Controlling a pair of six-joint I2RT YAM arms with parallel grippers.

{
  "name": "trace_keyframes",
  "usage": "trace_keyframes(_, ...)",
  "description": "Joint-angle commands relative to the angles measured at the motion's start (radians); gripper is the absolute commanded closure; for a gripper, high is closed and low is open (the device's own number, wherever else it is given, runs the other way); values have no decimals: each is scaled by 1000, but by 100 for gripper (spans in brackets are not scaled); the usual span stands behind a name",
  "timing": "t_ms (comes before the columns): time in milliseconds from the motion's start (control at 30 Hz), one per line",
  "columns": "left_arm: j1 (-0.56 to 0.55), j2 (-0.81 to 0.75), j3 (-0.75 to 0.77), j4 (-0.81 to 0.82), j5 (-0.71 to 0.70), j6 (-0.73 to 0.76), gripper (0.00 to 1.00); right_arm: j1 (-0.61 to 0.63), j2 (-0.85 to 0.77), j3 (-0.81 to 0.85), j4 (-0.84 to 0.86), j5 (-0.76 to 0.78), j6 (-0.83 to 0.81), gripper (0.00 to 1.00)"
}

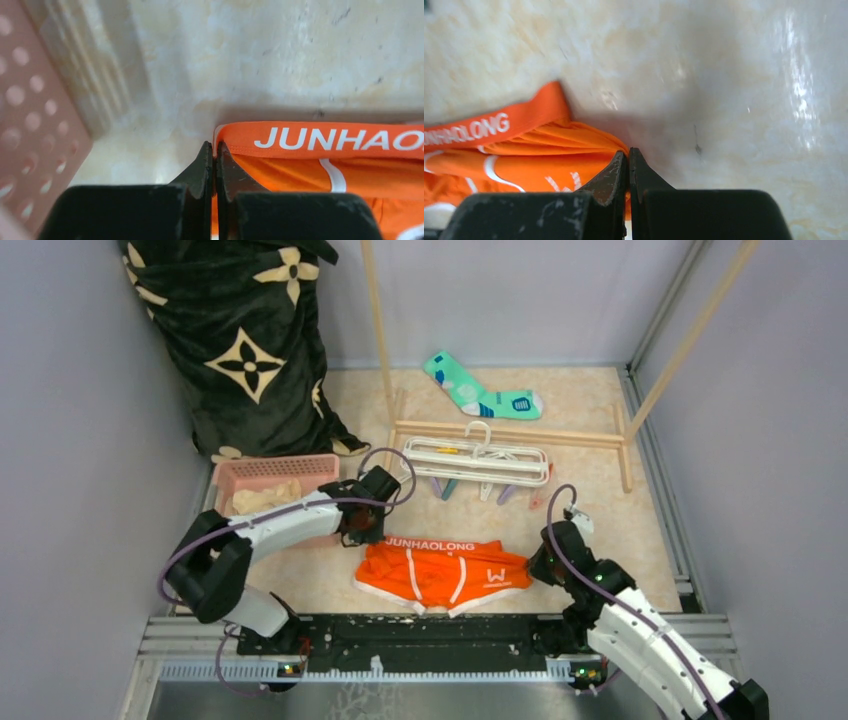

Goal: Clip the underwear to the hanger
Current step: Flatten out the underwear at the center of the board.

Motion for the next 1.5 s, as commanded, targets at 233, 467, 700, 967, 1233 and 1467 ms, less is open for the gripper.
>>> trace_keyframes(233, 2, 163, 110, 218, -71, 122, 80, 3, 28, 82, 161, 272, -46, 80)
trace_keyframes(467, 4, 192, 175, 103, -176, 108, 37, 3, 63, 176, 128, 341, -76, 54)
trace_keyframes(700, -4, 27, 202, 30, -178, 101, 34, 3, 152, 345, 199, 130, -273, 60)
trace_keyframes(967, -155, -2, -7, 209, -11, 60, 44, 203, 385, 281, 313, 17, -175, 69)
trace_keyframes(1233, -201, 33, -153, 271, -18, -25, 43, 316, 429, 159, 281, 270, 1, 69)
trace_keyframes(1467, -203, 63, -190, 218, -18, -81, 42, 379, 440, 111, 239, 244, 105, 69)
